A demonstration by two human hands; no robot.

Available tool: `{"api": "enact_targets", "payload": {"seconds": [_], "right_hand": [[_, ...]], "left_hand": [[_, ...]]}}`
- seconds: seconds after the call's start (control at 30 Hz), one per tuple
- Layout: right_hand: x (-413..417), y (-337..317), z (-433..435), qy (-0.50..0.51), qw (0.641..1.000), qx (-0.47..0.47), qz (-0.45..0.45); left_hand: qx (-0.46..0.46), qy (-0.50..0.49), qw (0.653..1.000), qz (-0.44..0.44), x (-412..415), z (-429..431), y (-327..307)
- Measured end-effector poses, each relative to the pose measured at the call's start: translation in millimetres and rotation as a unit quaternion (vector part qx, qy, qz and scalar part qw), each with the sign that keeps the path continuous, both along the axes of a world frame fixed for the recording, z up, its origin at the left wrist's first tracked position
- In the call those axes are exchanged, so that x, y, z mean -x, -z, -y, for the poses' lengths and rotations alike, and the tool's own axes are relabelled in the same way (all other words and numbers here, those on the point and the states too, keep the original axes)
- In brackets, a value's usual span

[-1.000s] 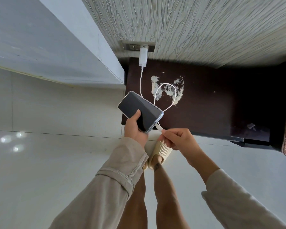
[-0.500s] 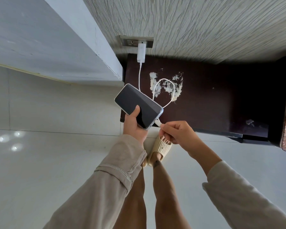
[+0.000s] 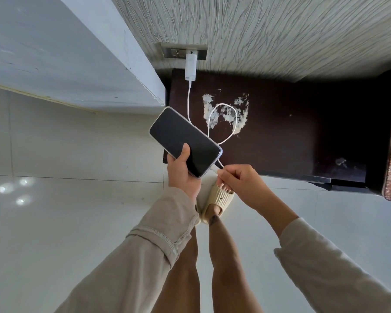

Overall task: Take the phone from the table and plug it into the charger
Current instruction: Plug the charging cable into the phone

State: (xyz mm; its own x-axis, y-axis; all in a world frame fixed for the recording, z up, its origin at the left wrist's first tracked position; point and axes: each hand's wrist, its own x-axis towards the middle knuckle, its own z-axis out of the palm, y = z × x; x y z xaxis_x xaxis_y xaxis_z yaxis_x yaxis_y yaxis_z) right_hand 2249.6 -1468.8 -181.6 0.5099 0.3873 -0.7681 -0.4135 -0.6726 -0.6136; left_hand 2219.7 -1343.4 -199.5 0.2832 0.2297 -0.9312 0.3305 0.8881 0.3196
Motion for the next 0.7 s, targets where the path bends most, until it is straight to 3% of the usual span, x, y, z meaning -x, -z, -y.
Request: {"api": "enact_targets", "payload": {"seconds": [0.2, 0.43, 0.57, 0.7], "right_hand": [[2, -4, -3, 0.025, 0.999, -0.024, 0.031], [-8, -3, -3, -0.026, 0.999, -0.040, 0.002], [-11, 2, 0, -0.131, 0.991, -0.010, -0.016], [-1, 4, 12, -0.227, 0.974, 0.010, -0.003]], "left_hand": [[0.007, -0.033, 0.995, 0.094, -5, -2, -4], [0.009, -0.016, 0.993, 0.117, -10, -10, -5], [-0.073, 0.087, 0.988, 0.108, -9, -15, -2], [-0.086, 0.190, 0.971, 0.117, -11, -18, -3]]}}
